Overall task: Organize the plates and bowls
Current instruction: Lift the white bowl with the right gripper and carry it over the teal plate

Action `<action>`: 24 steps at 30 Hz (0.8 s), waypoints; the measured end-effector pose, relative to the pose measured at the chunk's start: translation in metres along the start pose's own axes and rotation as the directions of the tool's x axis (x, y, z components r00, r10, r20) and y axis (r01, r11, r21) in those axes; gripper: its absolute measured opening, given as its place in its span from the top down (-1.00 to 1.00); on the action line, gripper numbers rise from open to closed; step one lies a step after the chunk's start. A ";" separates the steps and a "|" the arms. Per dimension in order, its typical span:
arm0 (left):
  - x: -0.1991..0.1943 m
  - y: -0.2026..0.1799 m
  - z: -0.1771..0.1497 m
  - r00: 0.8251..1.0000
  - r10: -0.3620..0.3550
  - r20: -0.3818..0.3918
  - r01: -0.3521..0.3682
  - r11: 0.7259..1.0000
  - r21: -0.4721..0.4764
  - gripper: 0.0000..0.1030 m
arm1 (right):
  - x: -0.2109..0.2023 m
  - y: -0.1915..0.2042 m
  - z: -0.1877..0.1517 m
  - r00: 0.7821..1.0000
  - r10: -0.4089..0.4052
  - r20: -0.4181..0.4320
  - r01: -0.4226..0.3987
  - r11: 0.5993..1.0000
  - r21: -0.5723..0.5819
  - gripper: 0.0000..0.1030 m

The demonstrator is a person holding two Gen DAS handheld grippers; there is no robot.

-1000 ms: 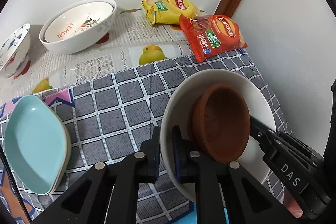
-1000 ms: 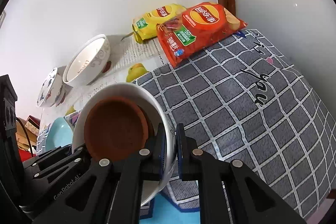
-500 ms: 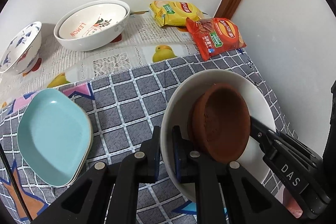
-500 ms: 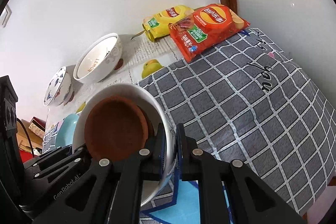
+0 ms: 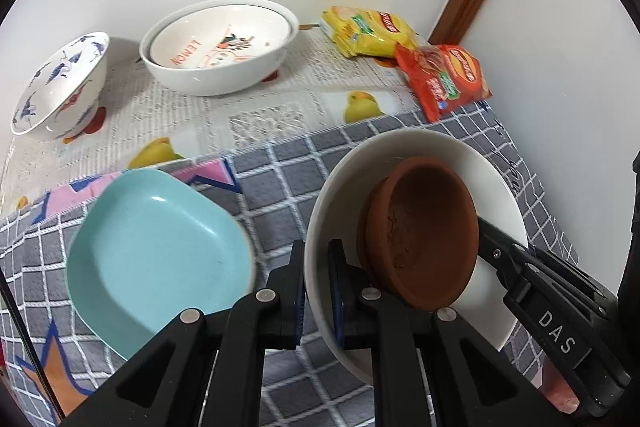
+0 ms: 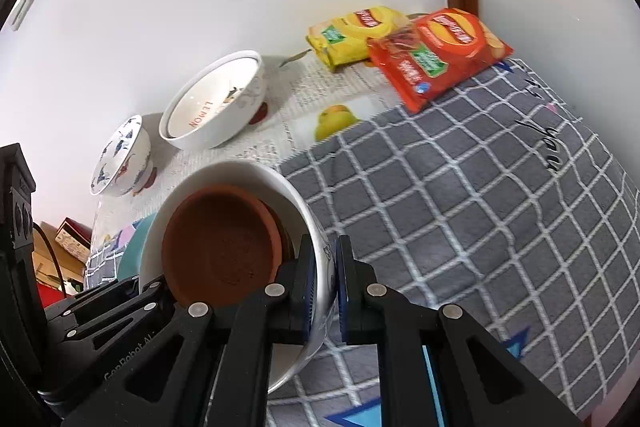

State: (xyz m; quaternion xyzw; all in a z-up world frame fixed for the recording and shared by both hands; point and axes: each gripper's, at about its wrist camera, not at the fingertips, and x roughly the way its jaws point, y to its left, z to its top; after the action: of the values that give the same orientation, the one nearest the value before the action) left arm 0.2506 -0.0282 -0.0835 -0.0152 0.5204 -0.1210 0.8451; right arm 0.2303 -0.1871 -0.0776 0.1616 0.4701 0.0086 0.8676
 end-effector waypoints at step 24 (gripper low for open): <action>-0.016 0.095 -0.008 0.999 0.047 0.019 -0.045 0.994 -0.102 0.78 | 0.033 0.093 -0.006 0.998 0.050 -0.026 -0.052 0.992 -0.118 0.80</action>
State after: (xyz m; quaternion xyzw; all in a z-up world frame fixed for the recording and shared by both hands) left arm 0.2548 0.0686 -0.0875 -0.0475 0.5169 -0.0747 0.8515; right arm 0.2566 -0.0917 -0.0806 0.1217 0.4746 0.0605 0.8696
